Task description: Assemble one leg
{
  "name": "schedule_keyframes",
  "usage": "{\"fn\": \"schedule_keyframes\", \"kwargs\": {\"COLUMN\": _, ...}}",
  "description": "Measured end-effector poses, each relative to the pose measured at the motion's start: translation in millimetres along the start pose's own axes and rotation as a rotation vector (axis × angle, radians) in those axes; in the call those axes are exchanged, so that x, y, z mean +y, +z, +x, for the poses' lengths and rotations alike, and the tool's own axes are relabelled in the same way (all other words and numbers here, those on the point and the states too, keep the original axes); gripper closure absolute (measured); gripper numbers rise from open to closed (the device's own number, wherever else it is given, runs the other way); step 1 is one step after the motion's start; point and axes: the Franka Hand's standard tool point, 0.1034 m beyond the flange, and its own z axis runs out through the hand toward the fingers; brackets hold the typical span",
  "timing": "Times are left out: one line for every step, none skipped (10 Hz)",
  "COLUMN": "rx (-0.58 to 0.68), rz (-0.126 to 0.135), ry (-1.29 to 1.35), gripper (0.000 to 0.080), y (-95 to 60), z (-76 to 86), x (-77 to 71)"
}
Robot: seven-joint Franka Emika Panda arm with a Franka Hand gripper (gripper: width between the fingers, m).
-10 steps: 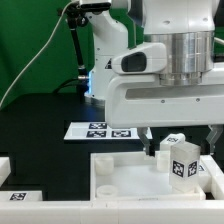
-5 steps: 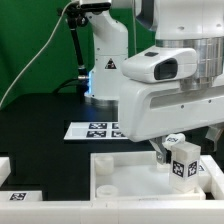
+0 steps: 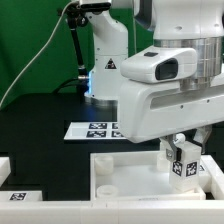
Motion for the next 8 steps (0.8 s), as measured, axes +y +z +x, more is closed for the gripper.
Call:
{"fn": "schedule_keyframes", "kwargs": {"rx": 0.000, "rz": 0.000, "ry": 0.035, "gripper": 0.0516, "y": 0.0, "z": 0.0, "x": -0.1}}
{"fn": "schedule_keyframes", "kwargs": {"rx": 0.003, "rz": 0.001, "ry": 0.136, "gripper": 0.0516, "y": 0.4, "z": 0.7, "x": -0.7}}
{"fn": "schedule_keyframes", "kwargs": {"rx": 0.004, "rz": -0.001, "ry": 0.333, "gripper": 0.0516, "y": 0.6, "z": 1.0, "x": -1.2}}
{"fn": "schedule_keyframes", "kwargs": {"rx": 0.005, "rz": -0.001, "ry": 0.477, "gripper": 0.0515, "y": 0.7, "z": 1.2, "x": -1.0}}
{"fn": "schedule_keyframes", "kwargs": {"rx": 0.005, "rz": -0.001, "ry": 0.593, "gripper": 0.0515, "y": 0.8, "z": 1.2, "x": -1.1}}
{"fn": "schedule_keyframes", "kwargs": {"rx": 0.003, "rz": 0.002, "ry": 0.749, "gripper": 0.0515, "y": 1.1, "z": 0.8, "x": -1.6}}
{"fn": "schedule_keyframes", "kwargs": {"rx": 0.002, "rz": 0.003, "ry": 0.888, "gripper": 0.0515, "y": 1.3, "z": 0.6, "x": -1.6}}
{"fn": "schedule_keyframes", "kwargs": {"rx": -0.015, "rz": 0.002, "ry": 1.008, "gripper": 0.0515, "y": 1.7, "z": 0.1, "x": -2.4}}
